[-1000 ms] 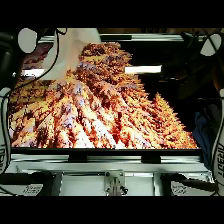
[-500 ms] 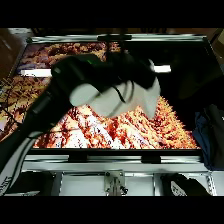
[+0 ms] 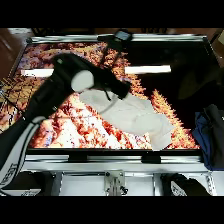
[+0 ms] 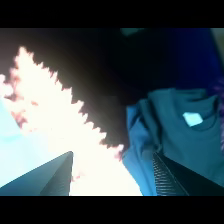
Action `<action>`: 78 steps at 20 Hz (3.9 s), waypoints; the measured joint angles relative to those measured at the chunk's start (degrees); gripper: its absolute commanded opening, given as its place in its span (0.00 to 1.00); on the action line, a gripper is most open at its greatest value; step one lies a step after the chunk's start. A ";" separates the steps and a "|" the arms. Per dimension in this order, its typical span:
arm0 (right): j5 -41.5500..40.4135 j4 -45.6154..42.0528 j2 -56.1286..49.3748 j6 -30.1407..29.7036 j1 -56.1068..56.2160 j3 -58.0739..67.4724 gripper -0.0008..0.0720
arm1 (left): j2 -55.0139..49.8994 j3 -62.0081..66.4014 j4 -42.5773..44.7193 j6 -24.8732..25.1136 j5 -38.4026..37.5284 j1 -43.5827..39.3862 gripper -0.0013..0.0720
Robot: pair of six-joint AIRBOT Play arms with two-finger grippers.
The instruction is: Fold the shirts.
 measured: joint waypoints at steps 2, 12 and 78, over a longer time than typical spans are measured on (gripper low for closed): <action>1.66 1.51 -2.71 -1.66 -0.02 -3.21 0.86 | 0.02 -0.72 -3.93 2.49 -7.52 8.96 0.99; -4.50 25.29 -6.49 -5.66 -13.68 -33.51 0.86 | -1.77 -24.24 -28.46 4.48 -5.75 38.64 0.99; -53.22 54.40 27.58 -11.74 -19.89 -6.10 0.08 | 34.80 1.38 -32.74 17.20 13.44 27.19 0.05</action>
